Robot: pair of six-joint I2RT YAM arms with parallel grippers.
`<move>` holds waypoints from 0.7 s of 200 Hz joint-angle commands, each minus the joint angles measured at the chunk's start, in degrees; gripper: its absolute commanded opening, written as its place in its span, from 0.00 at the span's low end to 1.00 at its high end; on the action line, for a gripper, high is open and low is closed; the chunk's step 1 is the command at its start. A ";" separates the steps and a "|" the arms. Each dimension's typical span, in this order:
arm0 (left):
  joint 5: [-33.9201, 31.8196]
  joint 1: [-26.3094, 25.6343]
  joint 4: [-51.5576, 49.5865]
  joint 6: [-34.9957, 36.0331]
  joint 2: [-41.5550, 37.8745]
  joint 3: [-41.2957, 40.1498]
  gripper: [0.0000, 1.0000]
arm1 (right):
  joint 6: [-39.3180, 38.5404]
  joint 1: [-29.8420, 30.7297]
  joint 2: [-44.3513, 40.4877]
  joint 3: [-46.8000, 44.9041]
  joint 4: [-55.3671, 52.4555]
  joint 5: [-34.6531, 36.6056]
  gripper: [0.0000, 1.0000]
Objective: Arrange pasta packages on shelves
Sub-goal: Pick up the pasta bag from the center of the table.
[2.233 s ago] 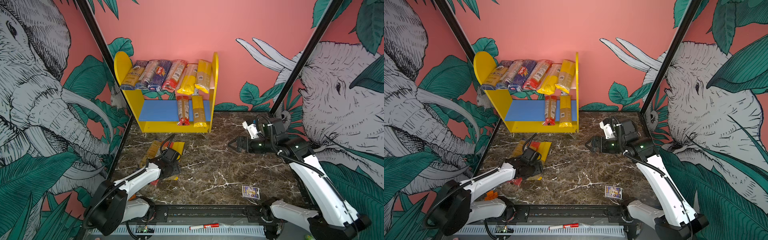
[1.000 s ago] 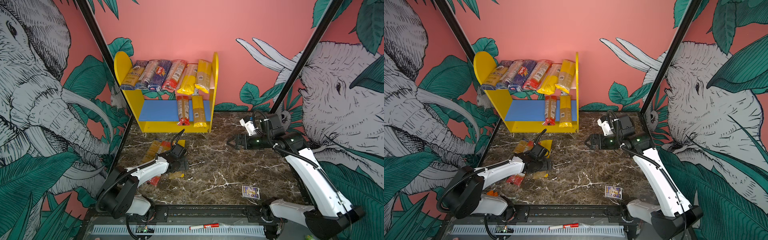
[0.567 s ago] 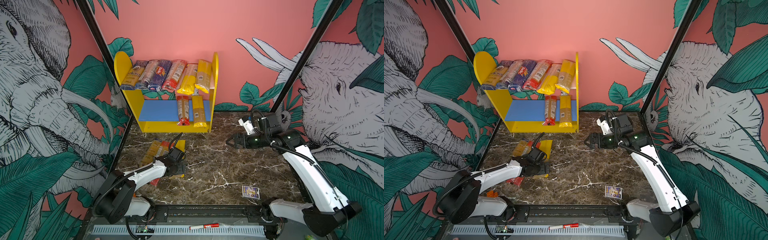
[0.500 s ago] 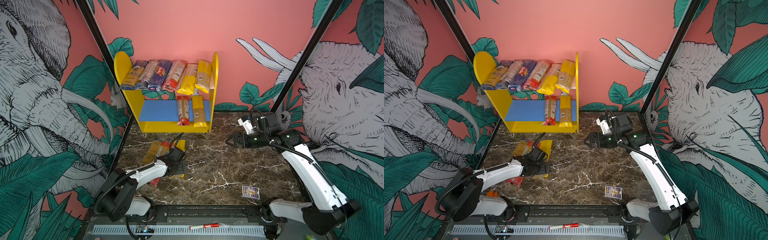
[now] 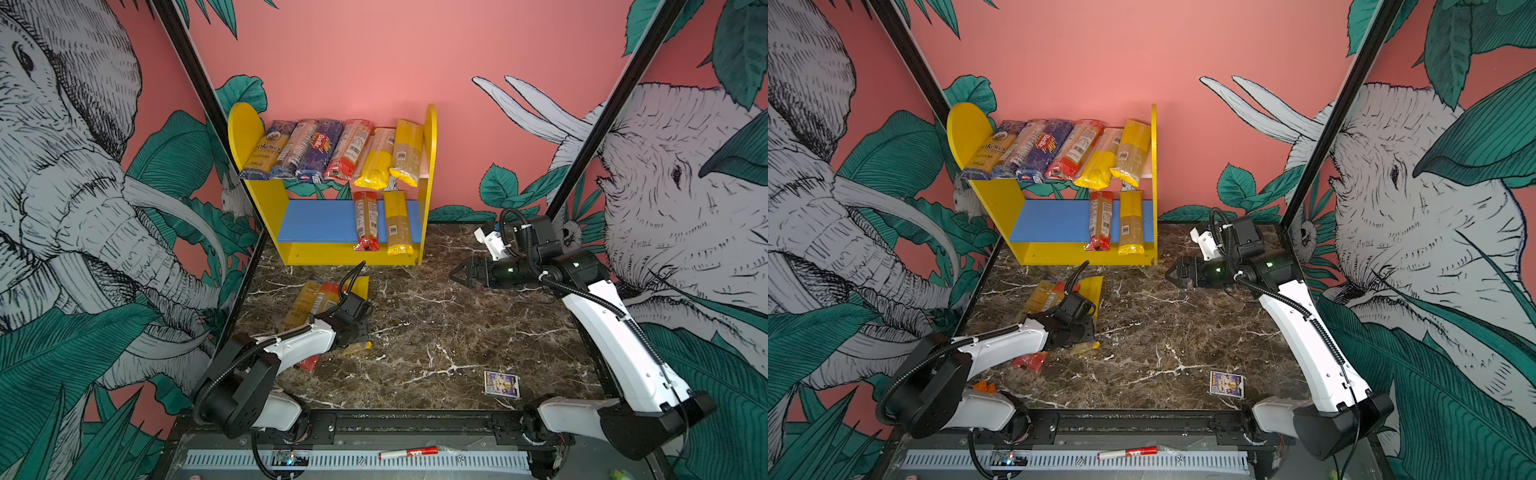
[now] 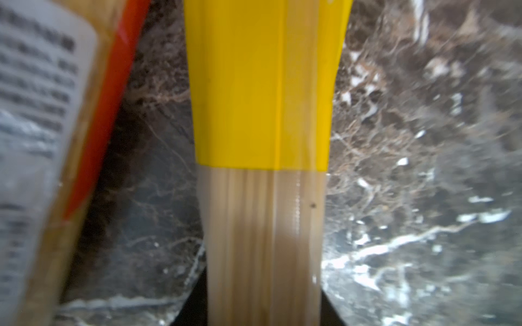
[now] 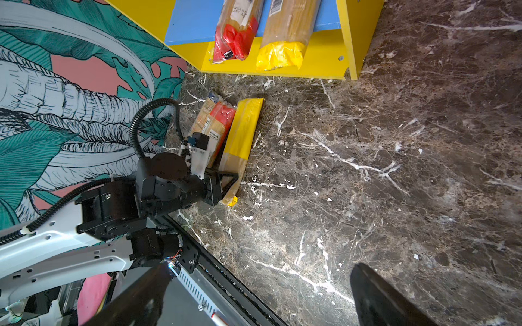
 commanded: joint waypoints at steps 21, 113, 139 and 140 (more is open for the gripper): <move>7.32 -0.36 -7.11 -0.53 -3.86 -4.24 0.00 | -0.39 -0.23 -0.38 -0.10 0.71 -0.37 0.99; -1.64 -0.38 -22.46 3.17 -23.91 4.56 0.00 | 1.69 -1.51 -0.81 -2.21 4.54 -2.99 0.99; -7.42 -0.16 -27.77 5.04 -30.34 7.80 0.00 | 2.43 -1.72 0.00 -1.94 5.90 -4.10 0.99; -7.59 -0.18 -27.91 5.17 -30.50 7.92 0.00 | 2.43 -1.68 0.09 -1.98 5.99 -4.13 0.99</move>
